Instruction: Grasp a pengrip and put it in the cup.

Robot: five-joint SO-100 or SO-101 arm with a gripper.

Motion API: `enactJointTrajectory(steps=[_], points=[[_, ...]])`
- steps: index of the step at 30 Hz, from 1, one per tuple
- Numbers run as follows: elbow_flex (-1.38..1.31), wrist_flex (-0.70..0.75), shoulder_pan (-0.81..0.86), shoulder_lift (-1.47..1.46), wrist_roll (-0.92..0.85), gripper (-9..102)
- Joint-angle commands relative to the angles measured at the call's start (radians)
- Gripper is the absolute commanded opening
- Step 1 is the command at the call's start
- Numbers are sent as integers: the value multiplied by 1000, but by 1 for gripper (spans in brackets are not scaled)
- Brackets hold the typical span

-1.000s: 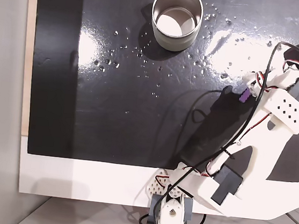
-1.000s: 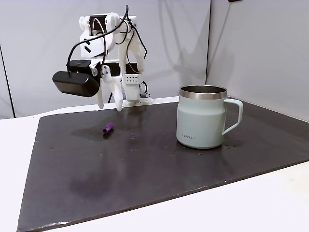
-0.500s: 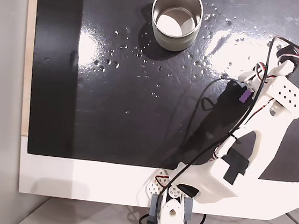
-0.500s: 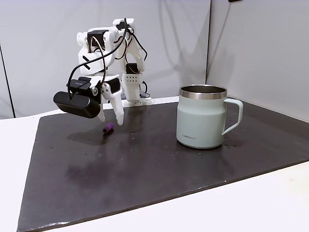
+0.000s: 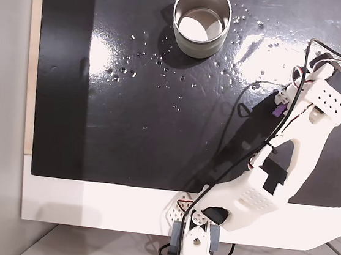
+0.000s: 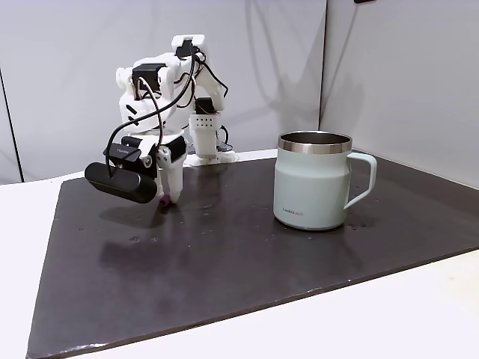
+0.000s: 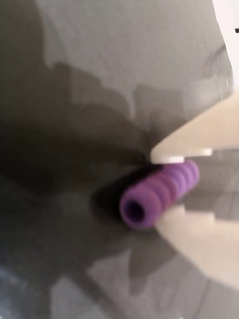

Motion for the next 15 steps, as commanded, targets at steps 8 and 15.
enactJointTrajectory(steps=[8, 15], points=[[-164, 124, -3, 37, 11, 0], [-394, 227, -43, 84, 104, 0]])
